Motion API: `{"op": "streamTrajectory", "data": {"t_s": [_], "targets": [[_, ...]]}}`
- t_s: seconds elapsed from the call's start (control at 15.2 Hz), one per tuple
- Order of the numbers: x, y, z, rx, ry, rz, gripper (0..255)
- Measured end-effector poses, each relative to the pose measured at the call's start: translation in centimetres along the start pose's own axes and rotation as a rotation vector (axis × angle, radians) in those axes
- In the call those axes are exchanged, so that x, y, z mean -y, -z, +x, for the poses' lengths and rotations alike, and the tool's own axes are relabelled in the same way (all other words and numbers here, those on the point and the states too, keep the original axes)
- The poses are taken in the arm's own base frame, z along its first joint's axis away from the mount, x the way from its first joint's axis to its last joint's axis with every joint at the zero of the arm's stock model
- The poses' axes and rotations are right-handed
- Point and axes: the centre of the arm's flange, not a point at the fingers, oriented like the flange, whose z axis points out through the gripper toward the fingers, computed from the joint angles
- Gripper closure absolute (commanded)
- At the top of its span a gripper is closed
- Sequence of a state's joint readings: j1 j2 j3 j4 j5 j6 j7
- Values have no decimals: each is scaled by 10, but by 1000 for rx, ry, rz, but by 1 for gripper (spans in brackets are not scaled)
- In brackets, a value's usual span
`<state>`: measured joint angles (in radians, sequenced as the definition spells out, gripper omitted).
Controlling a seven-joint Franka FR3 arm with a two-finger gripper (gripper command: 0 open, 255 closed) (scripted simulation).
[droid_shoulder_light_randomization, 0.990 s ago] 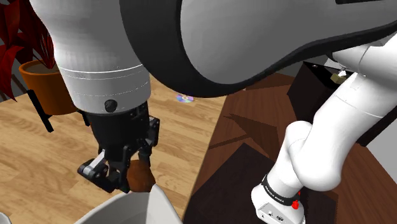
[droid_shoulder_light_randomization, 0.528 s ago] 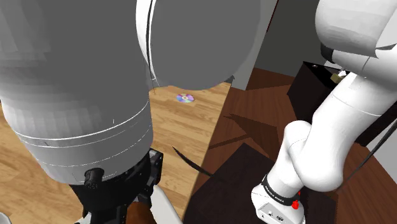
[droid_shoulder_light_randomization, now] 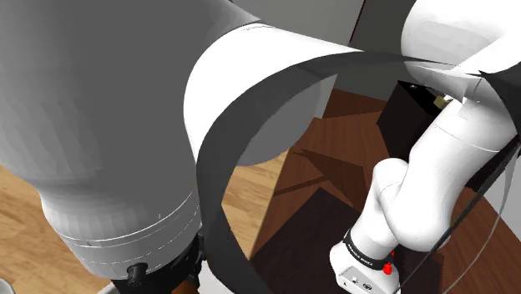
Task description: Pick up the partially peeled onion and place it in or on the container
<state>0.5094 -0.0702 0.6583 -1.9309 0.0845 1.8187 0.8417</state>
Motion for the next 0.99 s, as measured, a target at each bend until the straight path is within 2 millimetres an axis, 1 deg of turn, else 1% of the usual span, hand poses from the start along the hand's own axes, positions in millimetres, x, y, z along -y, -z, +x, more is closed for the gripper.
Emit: {"op": "streamTrajectory", "data": {"t_s": [0.2,0.33,0.66,0.73,0.99], "targets": [[0,-16,1,0,0,0,255],[1,-21,1,0,0,0,255],[1,-22,2,0,0,0,255],[1,-22,2,0,0,0,0],[1,-22,2,0,0,0,0]]}}
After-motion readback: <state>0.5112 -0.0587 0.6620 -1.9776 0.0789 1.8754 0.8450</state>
